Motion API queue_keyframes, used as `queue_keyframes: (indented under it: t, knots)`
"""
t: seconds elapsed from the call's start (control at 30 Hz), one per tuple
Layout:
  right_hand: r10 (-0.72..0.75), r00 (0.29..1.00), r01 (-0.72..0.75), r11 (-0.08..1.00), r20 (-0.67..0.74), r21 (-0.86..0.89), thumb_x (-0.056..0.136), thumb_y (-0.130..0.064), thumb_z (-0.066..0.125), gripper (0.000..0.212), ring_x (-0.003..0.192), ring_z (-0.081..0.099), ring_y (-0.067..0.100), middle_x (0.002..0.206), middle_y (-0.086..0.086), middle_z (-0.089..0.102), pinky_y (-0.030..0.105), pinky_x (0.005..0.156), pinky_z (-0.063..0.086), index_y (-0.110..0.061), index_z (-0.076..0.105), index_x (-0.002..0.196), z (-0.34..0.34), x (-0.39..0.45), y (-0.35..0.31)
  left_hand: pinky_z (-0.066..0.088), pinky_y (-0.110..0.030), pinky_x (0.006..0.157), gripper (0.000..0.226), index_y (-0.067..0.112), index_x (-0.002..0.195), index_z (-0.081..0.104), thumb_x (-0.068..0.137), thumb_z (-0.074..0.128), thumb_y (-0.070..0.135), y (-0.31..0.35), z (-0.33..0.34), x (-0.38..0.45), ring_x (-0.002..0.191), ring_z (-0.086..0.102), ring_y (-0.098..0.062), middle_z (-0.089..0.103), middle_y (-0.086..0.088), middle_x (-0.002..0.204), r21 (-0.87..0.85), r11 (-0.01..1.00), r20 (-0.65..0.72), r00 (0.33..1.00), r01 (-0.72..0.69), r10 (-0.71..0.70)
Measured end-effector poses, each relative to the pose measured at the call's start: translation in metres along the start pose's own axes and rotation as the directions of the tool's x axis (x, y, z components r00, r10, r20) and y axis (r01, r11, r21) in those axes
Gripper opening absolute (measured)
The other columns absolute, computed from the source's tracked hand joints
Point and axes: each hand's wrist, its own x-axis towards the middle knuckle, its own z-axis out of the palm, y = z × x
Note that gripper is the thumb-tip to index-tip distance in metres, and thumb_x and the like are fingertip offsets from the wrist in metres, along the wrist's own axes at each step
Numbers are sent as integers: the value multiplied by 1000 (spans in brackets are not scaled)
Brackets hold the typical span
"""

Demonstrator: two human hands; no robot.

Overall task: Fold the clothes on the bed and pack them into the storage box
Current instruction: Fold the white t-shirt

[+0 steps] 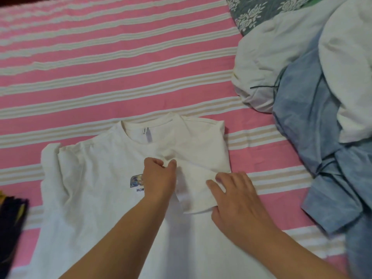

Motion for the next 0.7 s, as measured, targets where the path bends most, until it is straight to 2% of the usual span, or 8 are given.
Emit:
queue_keyframes:
  t: [0.1,0.2,0.27,0.33,0.43,0.5,0.57,0.7]
  knots:
    - [-88,996,88,996,30,18,75,-25,64,27,95,51,24,104,0,52,40,83,47,-22,60,101,1,6,-14,35,-32,56,34,14,65,48,92,62,29,5,5,5,60,47,-27,47,1,59,79,996,25,999,-35,33]
    - [-134,988,124,985,77,123,82,-47,53,24,85,45,18,91,-6,45,33,73,46,-25,53,92,8,8,-33,52,-37,69,37,3,69,64,90,65,34,16,4,12,68,64,-35,60,-9,62,116,992,50,997,51,-57]
    - [-48,996,37,989,79,140,80,-60,48,35,80,46,18,86,-7,46,34,70,45,-26,51,87,17,8,-49,53,-38,69,33,2,78,65,89,71,32,23,1,18,74,66,-35,61,-12,69,81,988,64,989,130,-135]
    - [88,995,-91,994,53,56,77,-66,51,41,74,47,21,78,-5,49,38,66,43,-25,51,82,22,10,-66,51,-35,59,27,1,85,62,89,74,24,30,-2,23,65,59,-31,56,-12,71,1,970,118,963,244,-242]
    - [265,964,-266,964,20,11,70,-52,71,35,69,49,24,72,-2,50,41,63,41,-23,53,76,25,16,-84,59,-39,70,25,1,98,64,88,77,20,39,-5,29,52,50,-25,51,-11,71,-77,923,206,912,376,-355]
    - [333,943,-332,942,-14,52,68,-36,73,26,67,48,24,69,-3,49,40,62,39,-23,51,72,30,19,-88,56,-29,55,22,5,98,64,90,77,21,43,-6,29,49,43,-21,46,-7,71,-98,909,238,896,405,-374]
    - [338,938,-332,939,-69,90,67,-26,66,18,66,48,24,66,-4,46,40,62,37,-23,48,68,34,20,-89,40,-21,38,22,10,98,61,90,77,21,44,-8,31,51,39,-17,45,-3,73,-131,889,263,880,439,-396]
    - [264,944,-244,963,-200,119,74,-23,48,9,65,45,23,66,-5,42,39,63,35,-24,43,67,34,12,-88,33,-16,30,22,10,84,58,89,78,18,38,-13,37,53,37,-15,49,1,72,-199,854,295,861,480,-415]
